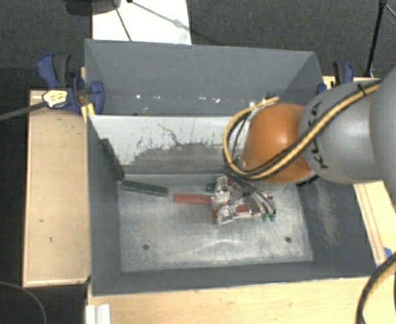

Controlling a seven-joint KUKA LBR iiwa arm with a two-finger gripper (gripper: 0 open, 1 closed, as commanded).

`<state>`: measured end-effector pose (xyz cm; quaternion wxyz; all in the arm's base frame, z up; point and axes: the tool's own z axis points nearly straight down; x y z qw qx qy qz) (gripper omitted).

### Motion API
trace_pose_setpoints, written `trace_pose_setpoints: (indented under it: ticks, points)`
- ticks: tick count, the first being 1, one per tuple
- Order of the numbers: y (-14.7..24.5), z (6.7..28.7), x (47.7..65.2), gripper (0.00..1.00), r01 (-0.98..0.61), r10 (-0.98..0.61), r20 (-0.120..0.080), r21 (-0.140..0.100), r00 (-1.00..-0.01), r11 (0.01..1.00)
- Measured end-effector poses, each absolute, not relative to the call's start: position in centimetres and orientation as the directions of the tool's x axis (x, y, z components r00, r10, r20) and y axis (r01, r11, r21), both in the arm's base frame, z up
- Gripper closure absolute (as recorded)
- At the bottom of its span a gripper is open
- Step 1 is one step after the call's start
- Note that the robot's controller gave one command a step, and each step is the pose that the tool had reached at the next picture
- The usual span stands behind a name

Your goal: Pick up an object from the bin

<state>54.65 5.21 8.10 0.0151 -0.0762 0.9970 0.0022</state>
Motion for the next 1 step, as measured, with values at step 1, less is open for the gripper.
trace_pose_setpoints:
  ticks: [1]
  points:
    - [5.83, 26.40, 55.73, 1.00, -0.178, -0.178, -0.012, -0.001, -0.984, 0.984]
